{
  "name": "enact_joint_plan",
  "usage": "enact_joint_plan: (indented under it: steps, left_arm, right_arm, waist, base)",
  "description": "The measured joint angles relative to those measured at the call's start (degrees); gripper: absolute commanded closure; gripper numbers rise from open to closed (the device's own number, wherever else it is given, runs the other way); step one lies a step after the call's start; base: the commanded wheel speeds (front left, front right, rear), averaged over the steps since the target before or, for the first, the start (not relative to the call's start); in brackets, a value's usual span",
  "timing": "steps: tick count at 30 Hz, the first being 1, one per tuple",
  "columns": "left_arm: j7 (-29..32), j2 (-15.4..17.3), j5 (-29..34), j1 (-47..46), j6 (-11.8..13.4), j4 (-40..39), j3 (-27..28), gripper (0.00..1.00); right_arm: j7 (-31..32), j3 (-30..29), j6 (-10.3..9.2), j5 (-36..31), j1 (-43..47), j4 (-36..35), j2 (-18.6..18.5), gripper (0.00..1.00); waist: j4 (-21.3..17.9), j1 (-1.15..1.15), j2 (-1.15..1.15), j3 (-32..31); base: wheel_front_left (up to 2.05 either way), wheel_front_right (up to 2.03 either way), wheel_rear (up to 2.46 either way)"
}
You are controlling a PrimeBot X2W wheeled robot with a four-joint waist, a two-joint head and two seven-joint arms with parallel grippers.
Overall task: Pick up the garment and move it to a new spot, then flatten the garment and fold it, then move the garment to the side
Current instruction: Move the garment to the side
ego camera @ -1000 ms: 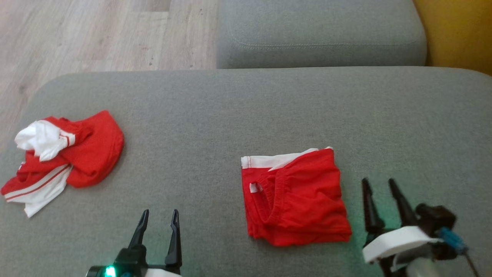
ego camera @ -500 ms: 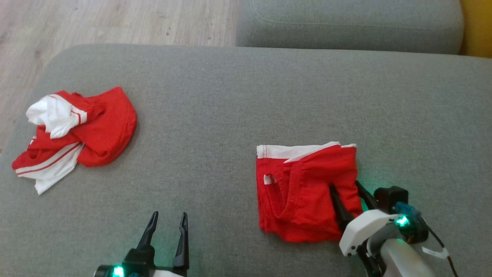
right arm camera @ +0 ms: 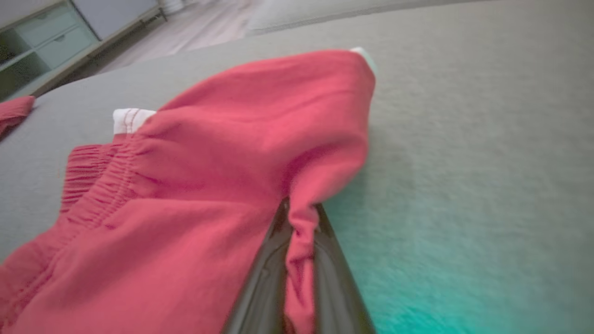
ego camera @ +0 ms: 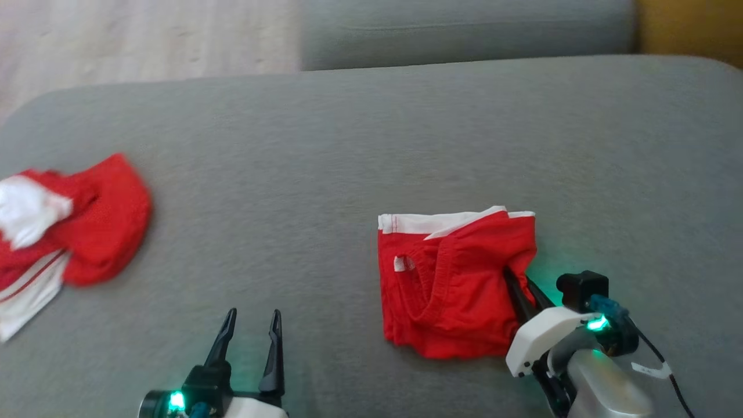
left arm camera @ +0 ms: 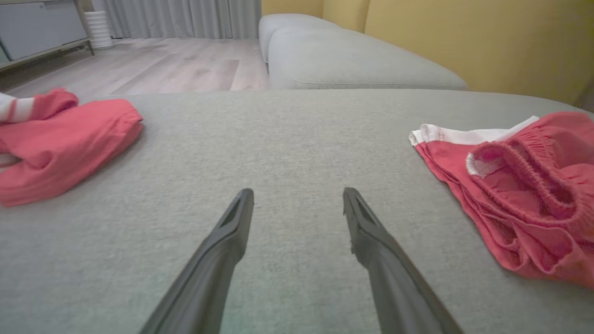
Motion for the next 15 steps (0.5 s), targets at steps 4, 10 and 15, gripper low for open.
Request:
enact_joint_plan:
  steps: [4, 10, 15]
  left_arm:
    - [0.0, 0.0, 0.0, -0.3, -0.5, -0.4, -0.4, 0.0]
    - [0.0, 0.0, -0.9, -2.8, -0.5, -1.4, -3.2, 0.0]
    - [0.0, 0.0, -1.8, -4.5, -0.8, -1.5, -7.4, 0.0]
  right_arm:
    - [-0.1, -0.4, 0.0, -0.2, 0.0, -0.7, 0.0, 1.0]
    - [-0.4, -1.6, 0.0, -1.0, 0.0, -3.6, -0.1, 1.0]
    - [-0.4, -2.2, 0.0, -1.5, 0.2, -5.2, -0.2, 1.0]
  waist:
    - [-4.9, 0.0, 0.0, -0.1]
    - [-13.6, 0.0, 0.0, 0.0]
    - [-21.9, 0.0, 0.0, 0.3]
  base:
    - [0.0, 0.0, 0.0]
    - [0.0, 0.0, 0.0]
    - [0.0, 0.0, 0.0]
